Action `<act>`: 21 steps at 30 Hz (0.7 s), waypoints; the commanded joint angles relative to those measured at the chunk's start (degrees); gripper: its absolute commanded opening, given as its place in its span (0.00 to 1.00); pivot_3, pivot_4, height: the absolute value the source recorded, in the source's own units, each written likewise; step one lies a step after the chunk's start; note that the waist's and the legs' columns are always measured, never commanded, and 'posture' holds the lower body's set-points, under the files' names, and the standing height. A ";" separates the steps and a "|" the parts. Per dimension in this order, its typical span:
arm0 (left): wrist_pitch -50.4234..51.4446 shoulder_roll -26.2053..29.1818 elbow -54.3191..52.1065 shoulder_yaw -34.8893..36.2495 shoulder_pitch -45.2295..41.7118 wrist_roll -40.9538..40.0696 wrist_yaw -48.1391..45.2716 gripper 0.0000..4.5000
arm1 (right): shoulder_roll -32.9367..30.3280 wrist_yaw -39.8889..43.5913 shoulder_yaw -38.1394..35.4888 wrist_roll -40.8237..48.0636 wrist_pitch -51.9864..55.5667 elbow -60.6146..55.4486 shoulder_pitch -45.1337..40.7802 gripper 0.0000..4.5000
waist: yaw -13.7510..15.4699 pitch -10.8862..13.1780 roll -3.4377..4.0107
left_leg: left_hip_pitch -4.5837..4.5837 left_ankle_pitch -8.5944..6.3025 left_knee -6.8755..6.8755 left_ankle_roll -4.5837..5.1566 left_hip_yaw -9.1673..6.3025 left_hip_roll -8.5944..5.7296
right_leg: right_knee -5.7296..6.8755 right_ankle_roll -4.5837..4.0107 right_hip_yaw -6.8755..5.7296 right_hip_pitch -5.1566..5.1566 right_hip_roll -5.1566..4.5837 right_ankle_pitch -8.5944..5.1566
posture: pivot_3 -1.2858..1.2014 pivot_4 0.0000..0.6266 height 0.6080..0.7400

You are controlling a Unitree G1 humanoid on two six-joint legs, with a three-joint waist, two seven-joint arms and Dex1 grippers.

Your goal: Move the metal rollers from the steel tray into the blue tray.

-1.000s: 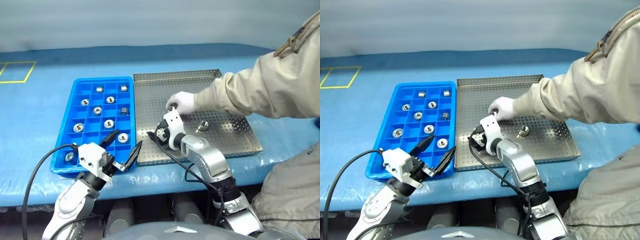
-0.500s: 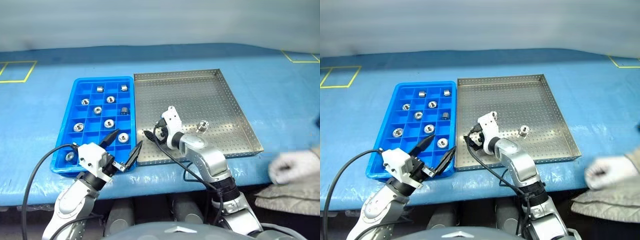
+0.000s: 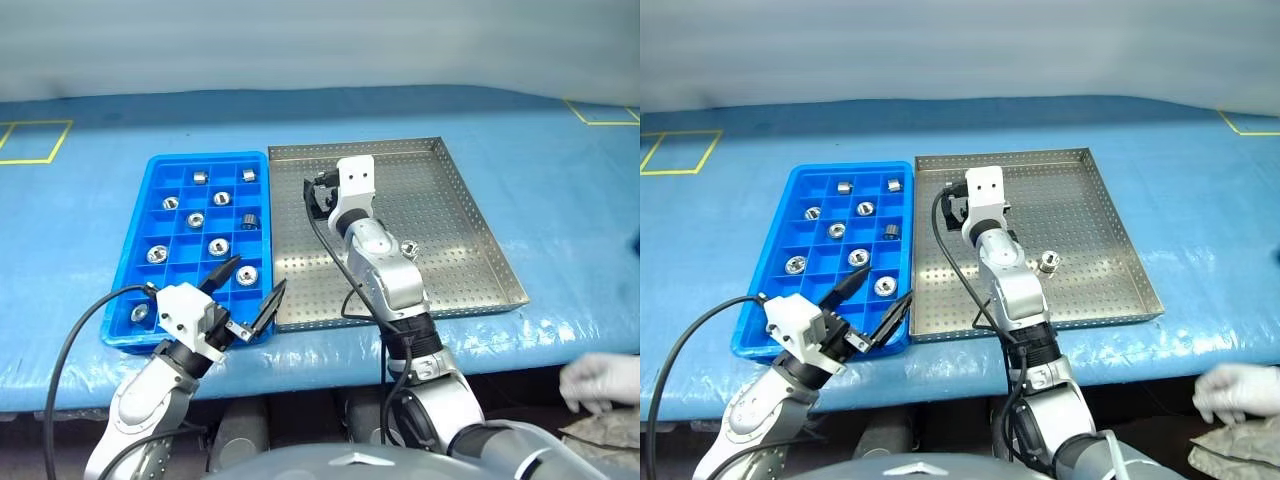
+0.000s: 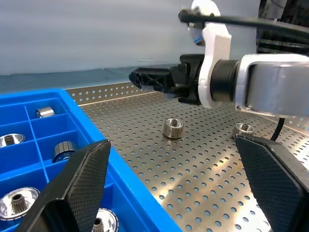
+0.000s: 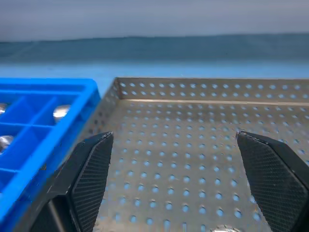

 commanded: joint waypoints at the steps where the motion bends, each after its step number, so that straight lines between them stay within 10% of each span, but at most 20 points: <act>1: -0.73 0.14 -0.96 -0.22 0.13 -0.02 -0.16 1.00 | 2.54 -4.01 -1.43 -0.82 -1.91 2.30 -0.96 0.95 | 0.02 0.00 0.00 | -0.01 0.00 0.00 0.00 0.00 0.00 | 0.00 0.00 0.00 0.00 0.00 0.00 | 0.55 0.24 1.00; 18: -0.62 -0.06 -1.05 -0.63 0.12 0.17 0.15 1.00 | 4.35 -4.23 -3.24 6.10 4.04 6.57 3.83 0.95 | -0.16 -0.01 0.02 | 0.06 0.00 0.02 0.01 -0.03 0.01 | 0.01 0.00 -0.01 0.07 0.02 0.00 | 0.55 0.24 1.00; 21: -0.67 -0.09 -1.07 -0.64 0.34 0.21 0.25 1.00 | 4.11 -3.70 -3.15 6.03 4.64 7.04 3.96 0.75 | -0.24 -0.01 0.02 | 0.16 0.00 0.03 0.01 -0.03 0.01 | 0.01 -0.01 -0.02 0.17 0.02 0.00 | 0.55 0.24 1.00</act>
